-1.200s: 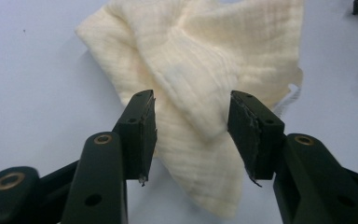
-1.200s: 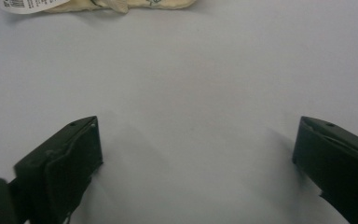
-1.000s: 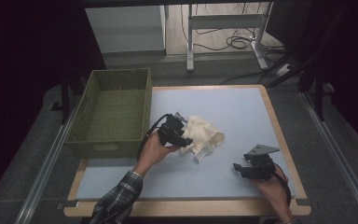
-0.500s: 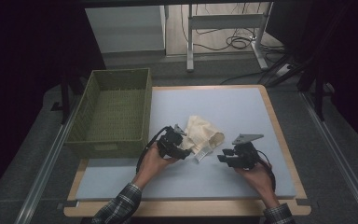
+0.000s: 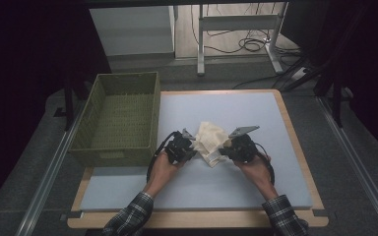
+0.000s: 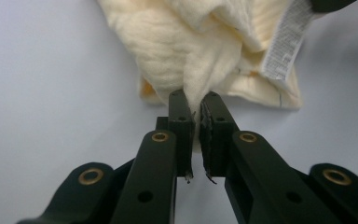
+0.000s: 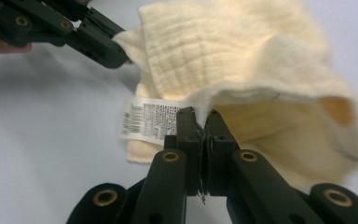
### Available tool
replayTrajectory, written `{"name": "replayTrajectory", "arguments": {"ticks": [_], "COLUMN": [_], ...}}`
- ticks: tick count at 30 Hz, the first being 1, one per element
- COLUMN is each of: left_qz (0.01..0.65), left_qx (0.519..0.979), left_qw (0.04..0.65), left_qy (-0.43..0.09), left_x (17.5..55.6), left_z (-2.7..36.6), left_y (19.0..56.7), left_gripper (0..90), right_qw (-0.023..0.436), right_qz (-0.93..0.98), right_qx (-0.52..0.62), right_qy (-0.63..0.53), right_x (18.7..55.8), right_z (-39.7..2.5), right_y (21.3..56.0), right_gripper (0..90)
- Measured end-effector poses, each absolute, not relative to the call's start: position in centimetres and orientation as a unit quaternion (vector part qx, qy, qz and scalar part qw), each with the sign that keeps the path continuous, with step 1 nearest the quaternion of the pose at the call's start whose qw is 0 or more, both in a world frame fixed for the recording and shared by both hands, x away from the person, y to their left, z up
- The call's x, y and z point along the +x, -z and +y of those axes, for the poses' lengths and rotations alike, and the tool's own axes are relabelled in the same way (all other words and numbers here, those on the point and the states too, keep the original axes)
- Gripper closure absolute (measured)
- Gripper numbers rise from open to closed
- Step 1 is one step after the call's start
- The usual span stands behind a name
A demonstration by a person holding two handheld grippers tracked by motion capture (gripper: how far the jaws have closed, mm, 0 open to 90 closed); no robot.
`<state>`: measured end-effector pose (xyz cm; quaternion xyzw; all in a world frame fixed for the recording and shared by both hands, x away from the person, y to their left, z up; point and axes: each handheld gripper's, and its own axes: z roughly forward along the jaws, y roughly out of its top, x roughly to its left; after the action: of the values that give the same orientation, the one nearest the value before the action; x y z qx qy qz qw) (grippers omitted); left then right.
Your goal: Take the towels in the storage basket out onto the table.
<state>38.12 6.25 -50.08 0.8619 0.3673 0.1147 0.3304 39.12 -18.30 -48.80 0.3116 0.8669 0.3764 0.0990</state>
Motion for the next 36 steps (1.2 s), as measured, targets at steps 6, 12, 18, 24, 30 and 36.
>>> {"name": "replayTrajectory", "arguments": {"ticks": [6,12,18,24,30,36], "left_qz": [0.375,0.381,0.389,0.410,0.459,0.435], "left_qx": [0.851,0.844,0.842,0.833,0.823,0.837], "left_qw": [0.343,0.352,0.345,0.329,0.271,0.280], "left_qy": [-0.132,-0.140,-0.146,-0.172,-0.196,-0.180], "left_x": [38.4,38.7,40.2,44.2,49.2,47.7], "left_z": [6.7,7.1,6.9,6.7,5.9,5.4], "left_y": [48.6,47.7,46.7,44.6,44.5,46.5], "left_gripper": [84.3,84.5,84.5,84.3,59.8,50.7], "right_qw": [0.123,0.142,0.146,0.161,0.165,0.147], "right_qz": [0.852,0.833,0.814,0.810,0.793,0.800], "right_qx": [0.328,0.358,0.385,0.407,0.456,0.455], "right_qy": [-0.389,-0.397,-0.410,-0.392,-0.369,-0.362], "right_x": [38.5,38.1,38.3,41.0,45.1,44.3], "right_z": [-21.5,-26.0,-29.6,-30.8,-31.3,-32.0], "right_y": [46.3,44.7,43.5,42.5,42.8,44.5], "right_gripper": [87.0,87.0,86.9,86.8,69.3,66.9]}}
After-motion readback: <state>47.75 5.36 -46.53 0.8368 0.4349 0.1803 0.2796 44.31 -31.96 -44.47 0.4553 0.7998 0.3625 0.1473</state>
